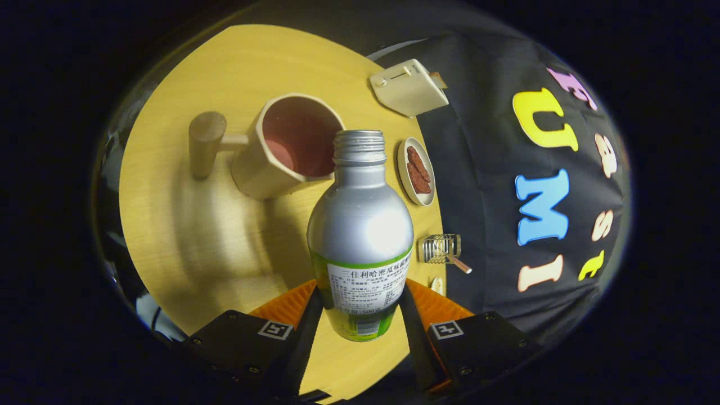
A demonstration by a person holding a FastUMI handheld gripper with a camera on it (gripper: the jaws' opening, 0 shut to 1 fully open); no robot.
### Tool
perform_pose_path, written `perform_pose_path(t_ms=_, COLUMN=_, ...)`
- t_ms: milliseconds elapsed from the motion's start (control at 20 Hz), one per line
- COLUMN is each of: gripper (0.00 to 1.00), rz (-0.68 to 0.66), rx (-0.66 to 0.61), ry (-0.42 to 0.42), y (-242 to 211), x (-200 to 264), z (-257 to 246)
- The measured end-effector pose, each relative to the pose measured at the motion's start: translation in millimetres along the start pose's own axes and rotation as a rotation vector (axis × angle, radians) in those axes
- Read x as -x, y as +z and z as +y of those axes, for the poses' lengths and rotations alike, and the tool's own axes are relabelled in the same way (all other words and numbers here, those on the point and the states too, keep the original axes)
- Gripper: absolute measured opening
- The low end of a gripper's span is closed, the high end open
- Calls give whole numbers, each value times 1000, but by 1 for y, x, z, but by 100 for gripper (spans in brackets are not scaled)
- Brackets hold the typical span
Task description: Take the bottle from table, then pour the juice into the cup, finally place the bottle on the coaster
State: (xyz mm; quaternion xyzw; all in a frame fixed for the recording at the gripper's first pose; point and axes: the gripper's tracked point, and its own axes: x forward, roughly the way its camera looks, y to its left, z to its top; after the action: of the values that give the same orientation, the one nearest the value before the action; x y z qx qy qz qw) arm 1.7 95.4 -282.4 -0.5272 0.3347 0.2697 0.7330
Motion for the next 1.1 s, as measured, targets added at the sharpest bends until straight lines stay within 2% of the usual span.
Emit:
perform_pose_path(t_ms=150, gripper=74, rz=-57, rx=-177, ry=62, y=2, x=-2, z=6)
perform_pose_path(t_ms=350, gripper=75, rz=-141, rx=-375, ry=90, y=10, x=-10, z=-3)
perform_pose_path(t_ms=1100, gripper=74, rz=-386, rx=-760, ry=152, y=26, x=-60, z=-47)
